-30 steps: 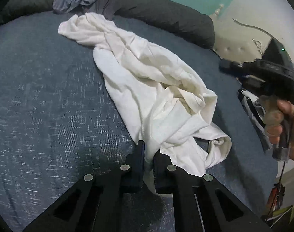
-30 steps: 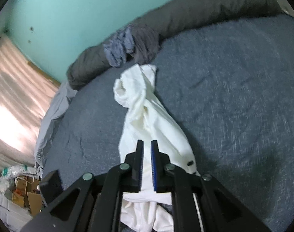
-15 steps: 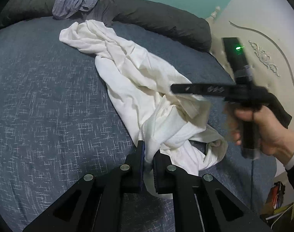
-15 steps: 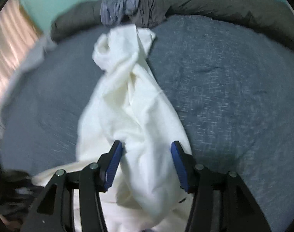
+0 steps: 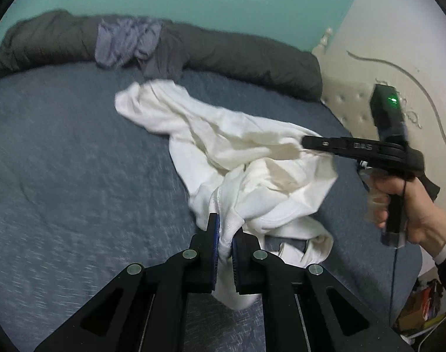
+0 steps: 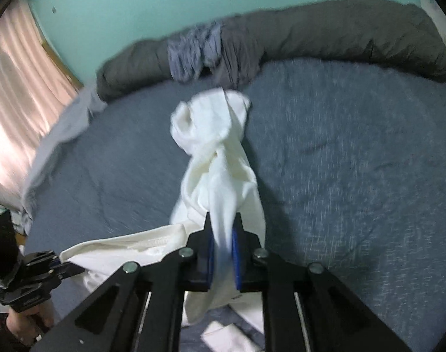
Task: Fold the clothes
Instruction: 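Lift the white garment off the bed with both tools, holding it spread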
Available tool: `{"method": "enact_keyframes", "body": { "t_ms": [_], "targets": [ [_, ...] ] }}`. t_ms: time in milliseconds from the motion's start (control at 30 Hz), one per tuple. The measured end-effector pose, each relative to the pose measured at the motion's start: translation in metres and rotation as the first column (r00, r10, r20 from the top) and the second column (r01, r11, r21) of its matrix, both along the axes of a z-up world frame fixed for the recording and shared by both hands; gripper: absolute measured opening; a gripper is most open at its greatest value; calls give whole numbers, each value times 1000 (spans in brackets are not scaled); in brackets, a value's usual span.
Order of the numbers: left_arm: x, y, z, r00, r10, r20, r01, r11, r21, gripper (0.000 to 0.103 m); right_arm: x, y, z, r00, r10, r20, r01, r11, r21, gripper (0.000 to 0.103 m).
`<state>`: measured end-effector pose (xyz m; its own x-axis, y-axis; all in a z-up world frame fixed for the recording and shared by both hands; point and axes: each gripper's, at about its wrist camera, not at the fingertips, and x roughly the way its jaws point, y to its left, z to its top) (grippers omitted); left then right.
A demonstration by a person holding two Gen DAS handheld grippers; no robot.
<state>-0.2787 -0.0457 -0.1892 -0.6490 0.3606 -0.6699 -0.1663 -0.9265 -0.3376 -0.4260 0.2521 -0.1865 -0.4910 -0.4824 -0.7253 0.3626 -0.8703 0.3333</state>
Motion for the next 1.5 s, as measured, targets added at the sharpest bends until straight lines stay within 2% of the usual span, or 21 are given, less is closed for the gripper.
{"method": "enact_keyframes", "body": {
  "t_ms": [200, 333, 533, 1000, 1333, 1433, 1500],
  "targets": [
    [22, -16, 81, 995, 27, -93, -32, 998, -59, 7, 39, 6, 94, 994, -2, -108, -6, 997, -74, 9],
    [39, -29, 140, 986, 48, -160, -59, 996, -70, 7, 67, 12, 157, 982, -11, -187, -13, 992, -123, 9],
    [63, -39, 213, 970, 65, -234, -89, 992, -94, 7, 106, 13, 235, 958, -9, -287, -35, 988, -148, 8],
    [122, -23, 321, 929, 55, -366, -105, 988, -117, 7, 201, 43, 340, 898, -36, -439, -50, 982, -182, 8],
    [178, 5, 418, 872, 14, -489, -105, 982, -158, 7, 284, 69, 413, 838, -65, -541, -69, 972, -224, 8],
    [191, 11, 440, 862, -2, -507, -96, 981, -166, 7, 301, 77, 425, 830, -79, -552, -63, 970, -234, 8],
    [198, 15, 443, 862, -8, -507, -89, 982, -166, 7, 310, 82, 424, 832, -90, -548, -54, 969, -241, 8]
  ]
}}
